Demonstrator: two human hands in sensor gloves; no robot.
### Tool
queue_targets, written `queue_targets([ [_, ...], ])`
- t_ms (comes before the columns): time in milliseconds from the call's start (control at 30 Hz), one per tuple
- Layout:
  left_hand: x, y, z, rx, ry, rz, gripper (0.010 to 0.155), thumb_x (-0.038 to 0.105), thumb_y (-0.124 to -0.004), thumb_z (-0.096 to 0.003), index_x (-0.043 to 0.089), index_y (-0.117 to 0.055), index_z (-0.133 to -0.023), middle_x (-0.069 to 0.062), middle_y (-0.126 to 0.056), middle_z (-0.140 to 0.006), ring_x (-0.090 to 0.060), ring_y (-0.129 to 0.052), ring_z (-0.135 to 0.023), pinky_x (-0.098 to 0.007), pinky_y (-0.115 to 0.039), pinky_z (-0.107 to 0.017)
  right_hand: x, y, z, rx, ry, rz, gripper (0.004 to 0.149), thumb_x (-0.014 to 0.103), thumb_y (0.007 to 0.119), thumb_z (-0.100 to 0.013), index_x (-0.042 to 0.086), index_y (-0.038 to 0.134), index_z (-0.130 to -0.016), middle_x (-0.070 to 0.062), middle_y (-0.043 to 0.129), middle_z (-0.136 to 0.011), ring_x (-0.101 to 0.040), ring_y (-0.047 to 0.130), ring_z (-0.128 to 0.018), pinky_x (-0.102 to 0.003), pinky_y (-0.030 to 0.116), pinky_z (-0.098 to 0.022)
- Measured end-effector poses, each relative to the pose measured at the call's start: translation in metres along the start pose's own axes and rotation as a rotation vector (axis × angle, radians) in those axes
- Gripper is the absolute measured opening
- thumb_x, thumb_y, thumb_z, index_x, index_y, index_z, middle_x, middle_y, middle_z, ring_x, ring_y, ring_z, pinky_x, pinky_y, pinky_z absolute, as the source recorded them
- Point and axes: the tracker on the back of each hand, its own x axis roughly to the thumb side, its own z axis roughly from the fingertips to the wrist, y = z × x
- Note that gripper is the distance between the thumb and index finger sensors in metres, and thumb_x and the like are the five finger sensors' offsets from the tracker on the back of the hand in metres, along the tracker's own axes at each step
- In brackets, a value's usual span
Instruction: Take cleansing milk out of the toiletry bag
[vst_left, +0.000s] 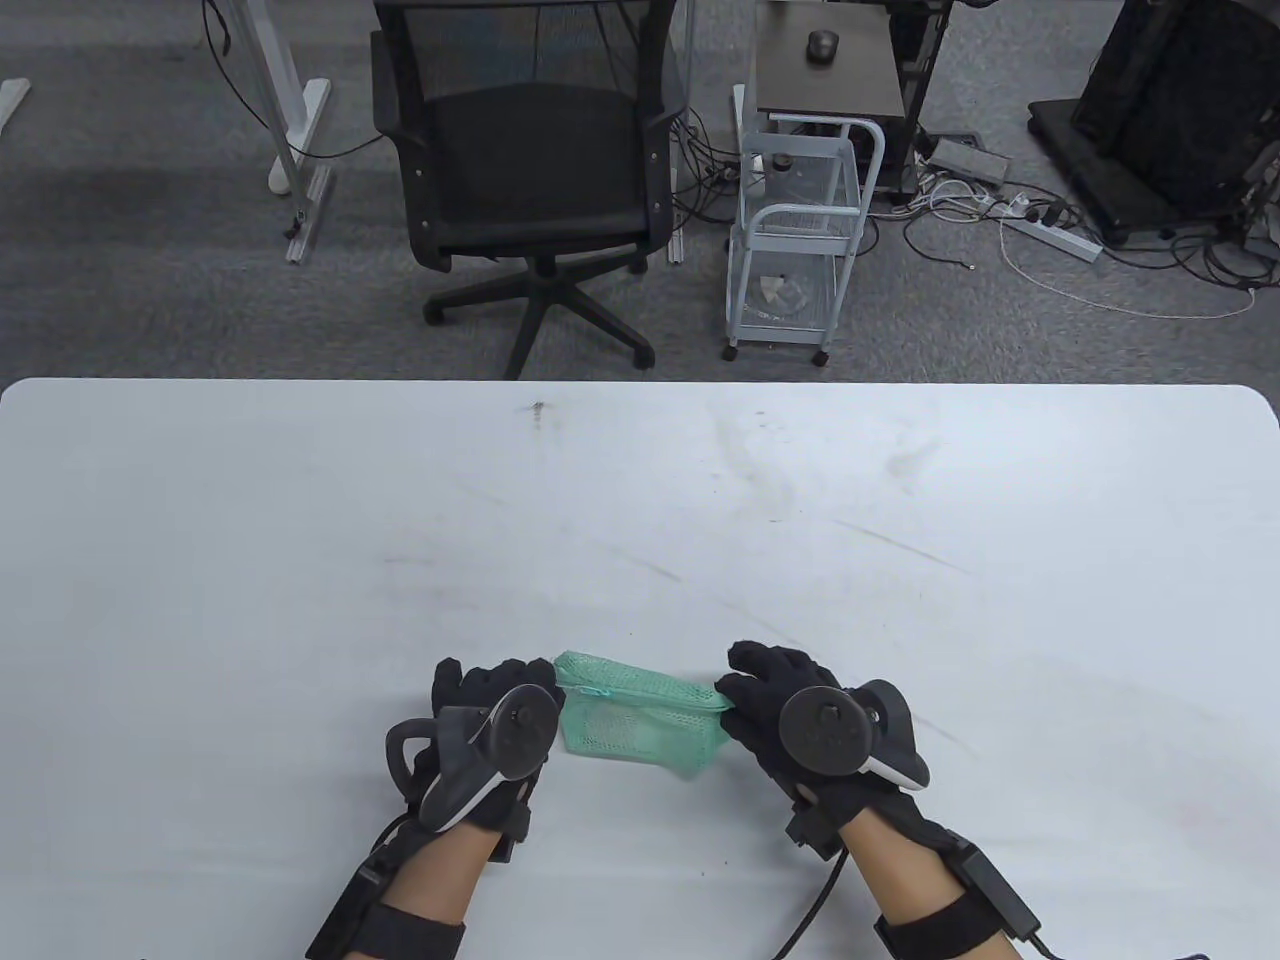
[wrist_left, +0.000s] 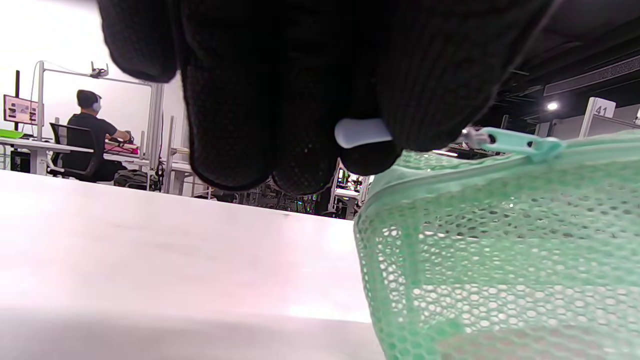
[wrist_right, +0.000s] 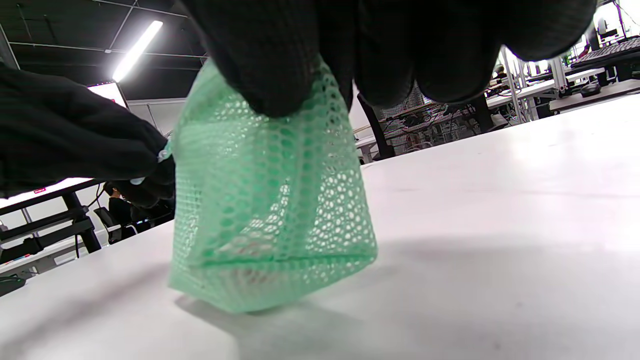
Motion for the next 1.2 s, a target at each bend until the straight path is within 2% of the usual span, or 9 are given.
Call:
queue_targets([
  [367,-0.012,-0.008,-0.008,-0.038,0.057,-0.010,0.041,0.040,-0.094,-0.0464,0.021,-0.098,-0.082,-0.008,-0.106,-0.085,-0.038,-0.107,-0.070,-0.065,-0.067,-0.069,0.000,0.001,-0.001,0.005,-0.008,0.020,0.040,0.024,0.093,-0.050,0.004,0.093,-0.084,-0.029,0.078,-0.105,-0.064,0.079,-0.085,-0.073,0.065,-0.060],
  [867,-0.043,-0.019,-0.019,-0.120,0.214,-0.020,0.040,0.039,-0.094,-0.0469,0.021,-0.098,-0.083,-0.009,-0.106,-0.084,-0.039,-0.107,-0.070,-0.065,-0.067,-0.069,0.000,0.001,0.000,0.009,-0.017,0.030,0.040,0.025,0.093,-0.050,0.005,0.094,-0.084,-0.029,0.078,-0.105,-0.064,0.078,-0.085,-0.073,0.065,-0.060],
  [1200,-0.045,-0.018,-0.018,-0.113,0.210,0.002,0.042,0.040,-0.093,-0.0472,0.022,-0.096,-0.085,-0.009,-0.105,-0.087,-0.040,-0.106,-0.071,-0.064,-0.067,-0.069,-0.001,0.001,0.000,0.013,-0.018,0.040,0.040,0.024,0.093,-0.050,0.005,0.093,-0.084,-0.029,0.078,-0.105,-0.064,0.078,-0.085,-0.073,0.065,-0.060],
])
